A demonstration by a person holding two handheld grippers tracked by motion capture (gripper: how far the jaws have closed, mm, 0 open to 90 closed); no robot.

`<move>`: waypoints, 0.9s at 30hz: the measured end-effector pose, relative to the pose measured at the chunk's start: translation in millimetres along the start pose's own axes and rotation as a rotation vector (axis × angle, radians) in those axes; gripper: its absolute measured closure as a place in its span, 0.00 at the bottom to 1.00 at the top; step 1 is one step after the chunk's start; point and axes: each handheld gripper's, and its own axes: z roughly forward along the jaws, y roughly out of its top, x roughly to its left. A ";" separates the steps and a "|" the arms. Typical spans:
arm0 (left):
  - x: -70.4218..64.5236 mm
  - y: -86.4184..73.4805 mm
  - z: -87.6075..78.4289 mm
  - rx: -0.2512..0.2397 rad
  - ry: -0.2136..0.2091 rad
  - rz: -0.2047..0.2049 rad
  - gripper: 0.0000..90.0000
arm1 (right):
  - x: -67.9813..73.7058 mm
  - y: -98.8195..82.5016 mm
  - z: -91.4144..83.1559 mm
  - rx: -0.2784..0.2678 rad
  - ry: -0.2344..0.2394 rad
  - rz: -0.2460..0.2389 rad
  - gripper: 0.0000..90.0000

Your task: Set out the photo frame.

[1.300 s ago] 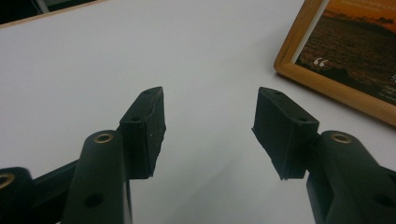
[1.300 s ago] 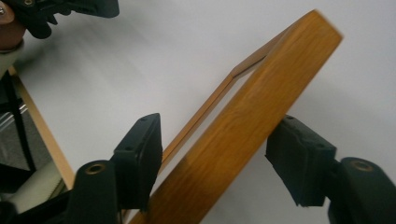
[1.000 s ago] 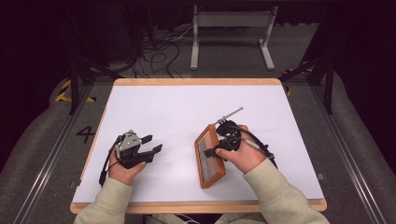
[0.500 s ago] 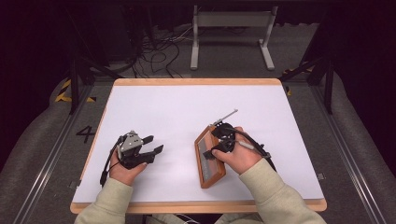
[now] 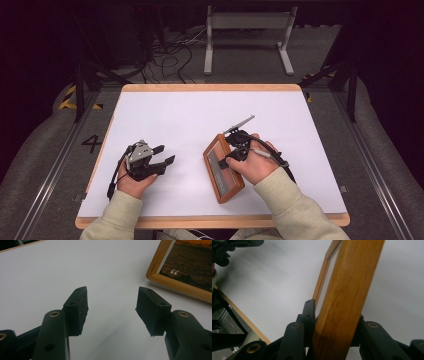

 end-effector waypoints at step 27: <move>3.1 -5.0 -8.4 -0.004 0.016 -0.029 0.48 | 3.3 34.1 -55.6 0.140 -0.022 -0.587 0.81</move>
